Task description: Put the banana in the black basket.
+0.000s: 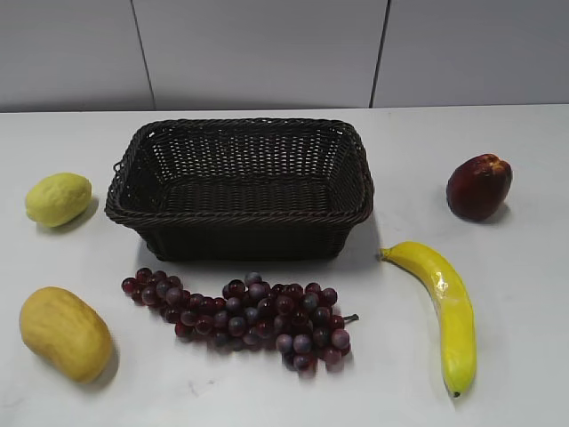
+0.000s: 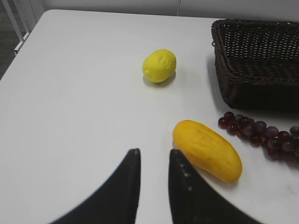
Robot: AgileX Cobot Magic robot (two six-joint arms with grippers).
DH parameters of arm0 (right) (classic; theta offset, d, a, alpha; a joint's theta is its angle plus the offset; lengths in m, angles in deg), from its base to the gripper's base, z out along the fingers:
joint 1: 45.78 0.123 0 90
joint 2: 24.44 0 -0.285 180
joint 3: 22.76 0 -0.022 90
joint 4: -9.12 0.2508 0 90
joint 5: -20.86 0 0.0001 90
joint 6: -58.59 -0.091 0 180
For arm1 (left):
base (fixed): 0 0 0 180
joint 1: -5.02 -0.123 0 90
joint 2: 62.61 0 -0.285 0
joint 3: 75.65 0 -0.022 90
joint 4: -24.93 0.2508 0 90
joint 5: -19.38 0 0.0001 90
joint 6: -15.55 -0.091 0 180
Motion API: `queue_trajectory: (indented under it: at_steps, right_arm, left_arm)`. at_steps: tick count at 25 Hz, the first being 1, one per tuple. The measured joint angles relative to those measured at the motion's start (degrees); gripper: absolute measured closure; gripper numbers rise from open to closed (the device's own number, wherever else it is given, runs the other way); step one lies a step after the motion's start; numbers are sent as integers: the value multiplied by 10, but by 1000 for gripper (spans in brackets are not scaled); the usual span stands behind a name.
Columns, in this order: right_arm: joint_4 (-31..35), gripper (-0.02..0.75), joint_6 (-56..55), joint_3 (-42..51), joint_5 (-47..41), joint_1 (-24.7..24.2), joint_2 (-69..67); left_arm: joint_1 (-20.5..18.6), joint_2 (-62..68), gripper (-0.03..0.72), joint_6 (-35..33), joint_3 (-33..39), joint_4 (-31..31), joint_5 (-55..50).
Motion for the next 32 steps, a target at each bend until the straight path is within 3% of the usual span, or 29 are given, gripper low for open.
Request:
queue_trajectory:
  at_steps: [7, 18, 25, 32]
  right_arm:
    - [0, 116, 0, -19, 33, 0, -30]
    - [19, 134, 0, -25, 182, 0, -265]
    - [49, 144, 3, -38, 192, 0, -476]
    - [108, 146, 37, -106, 177, 2, -651]
  left_arm:
    - [0, 0, 486, 0, 0, 0, 0]
    - [0, 0, 486, 0, 0, 0, 0]
    - [0, 0, 486, 0, 0, 0, 0]
    - [0, 0, 486, 0, 0, 0, 0]
